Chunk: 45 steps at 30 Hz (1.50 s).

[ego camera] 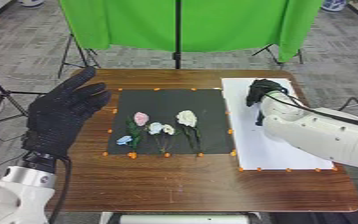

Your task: Arrange flowers

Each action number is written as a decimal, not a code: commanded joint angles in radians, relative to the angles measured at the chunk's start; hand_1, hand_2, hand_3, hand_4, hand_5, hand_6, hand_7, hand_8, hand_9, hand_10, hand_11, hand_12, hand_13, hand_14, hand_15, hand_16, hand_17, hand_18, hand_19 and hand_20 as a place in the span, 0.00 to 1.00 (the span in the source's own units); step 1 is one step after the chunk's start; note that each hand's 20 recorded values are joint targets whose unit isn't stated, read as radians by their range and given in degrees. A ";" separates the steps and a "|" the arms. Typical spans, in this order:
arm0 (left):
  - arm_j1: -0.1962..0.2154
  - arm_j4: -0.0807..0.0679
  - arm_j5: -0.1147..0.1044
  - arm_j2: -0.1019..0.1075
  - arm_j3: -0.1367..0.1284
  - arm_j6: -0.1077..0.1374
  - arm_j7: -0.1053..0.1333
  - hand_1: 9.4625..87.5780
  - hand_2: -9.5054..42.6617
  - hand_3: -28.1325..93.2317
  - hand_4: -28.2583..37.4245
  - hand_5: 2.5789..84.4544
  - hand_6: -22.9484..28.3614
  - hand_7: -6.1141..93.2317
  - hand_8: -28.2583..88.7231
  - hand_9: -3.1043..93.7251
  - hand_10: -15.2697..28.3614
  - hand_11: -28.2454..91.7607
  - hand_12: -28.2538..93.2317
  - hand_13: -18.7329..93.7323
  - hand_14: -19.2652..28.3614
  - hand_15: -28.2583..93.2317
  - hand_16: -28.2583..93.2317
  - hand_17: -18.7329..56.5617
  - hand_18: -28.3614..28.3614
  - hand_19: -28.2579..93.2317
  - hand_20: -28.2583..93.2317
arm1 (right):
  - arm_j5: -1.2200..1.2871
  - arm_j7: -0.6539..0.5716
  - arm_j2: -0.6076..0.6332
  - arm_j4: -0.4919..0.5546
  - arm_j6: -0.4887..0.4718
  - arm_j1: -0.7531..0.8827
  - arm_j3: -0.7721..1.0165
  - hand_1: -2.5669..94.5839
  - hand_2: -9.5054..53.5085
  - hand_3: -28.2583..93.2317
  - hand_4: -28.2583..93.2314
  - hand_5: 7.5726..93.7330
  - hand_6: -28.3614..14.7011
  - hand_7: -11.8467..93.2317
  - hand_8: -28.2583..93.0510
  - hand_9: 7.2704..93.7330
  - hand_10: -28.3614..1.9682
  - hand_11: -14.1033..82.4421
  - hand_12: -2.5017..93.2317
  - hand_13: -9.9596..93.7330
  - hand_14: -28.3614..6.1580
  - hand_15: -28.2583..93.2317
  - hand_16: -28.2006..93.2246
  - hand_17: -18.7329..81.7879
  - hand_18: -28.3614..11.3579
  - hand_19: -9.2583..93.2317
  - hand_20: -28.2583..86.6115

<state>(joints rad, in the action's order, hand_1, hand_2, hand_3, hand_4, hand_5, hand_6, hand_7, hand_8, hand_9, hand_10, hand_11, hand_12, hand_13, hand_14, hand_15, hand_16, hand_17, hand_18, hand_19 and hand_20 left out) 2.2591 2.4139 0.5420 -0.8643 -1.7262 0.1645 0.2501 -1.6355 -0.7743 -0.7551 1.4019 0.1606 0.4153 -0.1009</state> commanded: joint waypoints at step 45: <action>-0.015 -0.017 -0.003 -0.010 0.003 0.009 -0.042 0.20 0.31 0.87 0.11 0.43 0.64 0.22 0.16 0.39 0.85 0.49 0.33 0.38 1.00 0.66 0.16 0.14 0.95 0.69 0.47 | -0.063 0.051 -0.079 0.299 0.327 0.085 -0.031 0.60 0.00 0.82 0.00 0.87 0.71 0.39 0.25 1.00 0.82 0.30 0.34 0.96 0.82 0.66 0.41 0.60 0.34 0.96 0.30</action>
<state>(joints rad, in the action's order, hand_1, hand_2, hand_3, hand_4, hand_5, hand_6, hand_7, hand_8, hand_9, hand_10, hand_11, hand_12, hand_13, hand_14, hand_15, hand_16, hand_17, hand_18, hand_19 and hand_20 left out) 2.2360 2.4046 0.5422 -0.8705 -1.7265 0.1642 0.2088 -1.6867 -0.7337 -0.8054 1.6887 0.4788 0.4787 -0.1322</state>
